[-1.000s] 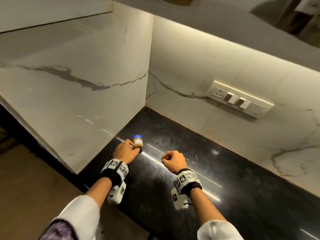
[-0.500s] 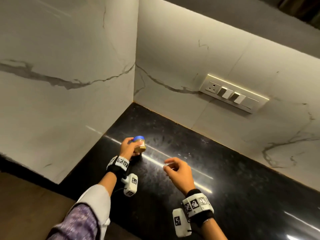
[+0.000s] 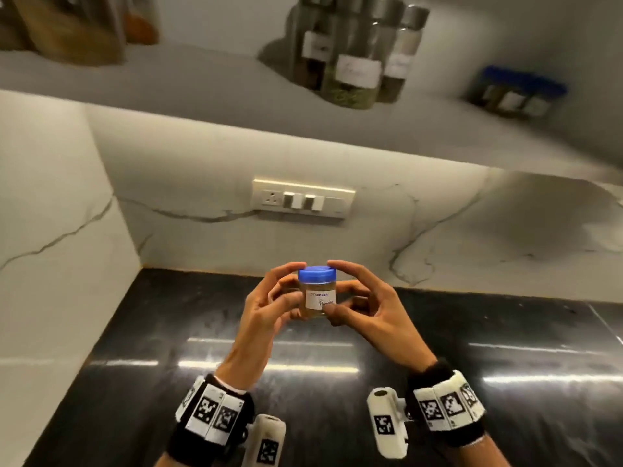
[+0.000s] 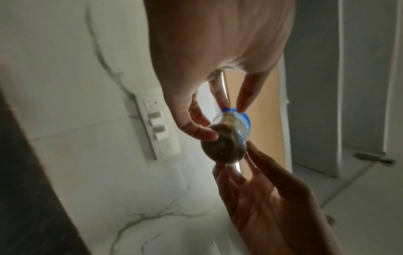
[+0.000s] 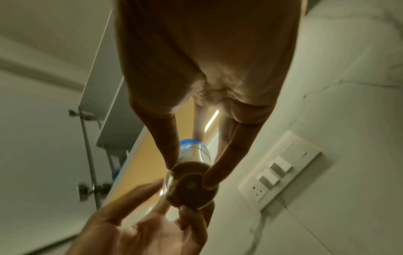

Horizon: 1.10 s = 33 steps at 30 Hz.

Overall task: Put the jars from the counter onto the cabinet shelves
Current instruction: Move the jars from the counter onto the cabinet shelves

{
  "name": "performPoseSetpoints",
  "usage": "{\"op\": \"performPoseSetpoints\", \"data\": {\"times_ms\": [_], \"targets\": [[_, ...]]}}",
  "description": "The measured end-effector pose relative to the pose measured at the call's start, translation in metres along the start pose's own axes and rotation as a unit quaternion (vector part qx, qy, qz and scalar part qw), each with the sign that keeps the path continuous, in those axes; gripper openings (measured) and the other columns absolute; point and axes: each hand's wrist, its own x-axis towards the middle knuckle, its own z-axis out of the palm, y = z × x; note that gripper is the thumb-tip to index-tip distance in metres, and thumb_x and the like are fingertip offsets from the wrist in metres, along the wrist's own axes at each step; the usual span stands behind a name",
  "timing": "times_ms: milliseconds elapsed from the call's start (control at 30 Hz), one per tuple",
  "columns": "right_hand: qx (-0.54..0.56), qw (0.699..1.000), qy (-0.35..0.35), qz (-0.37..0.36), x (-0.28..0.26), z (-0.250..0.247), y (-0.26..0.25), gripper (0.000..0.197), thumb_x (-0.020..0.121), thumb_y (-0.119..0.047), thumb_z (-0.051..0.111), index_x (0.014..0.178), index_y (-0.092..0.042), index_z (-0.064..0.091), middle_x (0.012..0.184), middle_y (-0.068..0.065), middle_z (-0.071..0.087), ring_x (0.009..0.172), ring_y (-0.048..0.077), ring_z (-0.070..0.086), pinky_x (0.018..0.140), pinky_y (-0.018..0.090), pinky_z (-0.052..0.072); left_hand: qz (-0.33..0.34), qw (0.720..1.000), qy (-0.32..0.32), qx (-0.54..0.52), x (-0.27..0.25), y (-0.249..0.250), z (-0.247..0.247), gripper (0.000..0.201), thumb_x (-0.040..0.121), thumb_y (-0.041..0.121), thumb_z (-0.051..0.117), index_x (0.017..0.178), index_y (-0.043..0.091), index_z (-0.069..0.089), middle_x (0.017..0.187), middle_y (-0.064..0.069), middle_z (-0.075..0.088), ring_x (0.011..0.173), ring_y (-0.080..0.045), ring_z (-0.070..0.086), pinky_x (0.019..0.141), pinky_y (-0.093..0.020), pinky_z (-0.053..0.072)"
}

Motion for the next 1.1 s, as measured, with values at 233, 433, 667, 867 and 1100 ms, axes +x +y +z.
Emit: {"op": "performPoseSetpoints", "data": {"times_ms": [233, 433, 667, 867, 1100], "targets": [[-0.083, 0.992, 0.096, -0.027, -0.032, -0.078, -0.059, 0.053, 0.094, -0.023, 0.078, 0.14, -0.037, 0.055, 0.124, -0.006, 0.075, 0.103, 0.024, 0.077, 0.093, 0.044, 0.063, 0.144, 0.983, -0.083, 0.082, 0.021, 0.061, 0.093, 0.048, 0.086, 0.018, 0.082, 0.13, 0.025, 0.066, 0.12, -0.004, 0.073, 0.1, -0.029, 0.071, 0.076, -0.036, 0.064], [-0.264, 0.939, 0.203, -0.084, -0.036, -0.144, -0.121, 0.059, 0.091, -0.047, 0.076, 0.144, -0.042, 0.05, 0.122, -0.021, 0.07, 0.102, 0.0, 0.071, 0.084, 0.019, 0.06, 0.223, 0.954, -0.15, 0.131, 0.059, 0.107, 0.164, 0.057, 0.095, 0.004, 0.068, 0.141, 0.035, 0.055, 0.138, 0.017, 0.062, 0.123, -0.008, 0.062, 0.091, -0.025, 0.06], [-0.373, 0.869, 0.321, -0.06, 0.016, -0.204, -0.176, 0.053, 0.088, -0.044, 0.076, 0.136, -0.027, 0.059, 0.104, -0.011, 0.073, 0.088, 0.004, 0.071, 0.078, 0.023, 0.058, 0.216, 0.935, -0.222, 0.175, 0.117, 0.161, 0.222, 0.072, 0.092, 0.008, 0.07, 0.152, 0.036, 0.041, 0.138, 0.013, 0.059, 0.127, -0.007, 0.06, 0.102, -0.032, 0.055], [-0.411, 0.855, 0.3, 0.102, 0.088, -0.258, -0.194, 0.023, 0.086, -0.036, 0.079, 0.083, -0.021, 0.062, 0.092, 0.007, 0.079, 0.087, 0.027, 0.077, 0.084, 0.043, 0.065, 0.179, 0.924, -0.241, 0.238, 0.164, 0.182, 0.255, 0.083, 0.075, 0.013, 0.058, 0.155, 0.022, 0.038, 0.155, -0.005, 0.049, 0.143, -0.014, 0.047, 0.12, -0.043, 0.039], [-0.461, 0.814, 0.293, 0.196, 0.144, -0.295, -0.191, 0.04, 0.092, -0.042, 0.074, 0.119, -0.017, 0.057, 0.079, -0.002, 0.054, 0.067, 0.014, 0.054, 0.049, 0.022, 0.041, 0.211, 0.937, -0.136, 0.244, 0.188, 0.169, 0.256, 0.039, 0.091, 0.002, 0.061, 0.126, 0.019, 0.067, 0.118, -0.002, 0.071, 0.112, -0.018, 0.067, 0.103, -0.037, 0.054]]}}
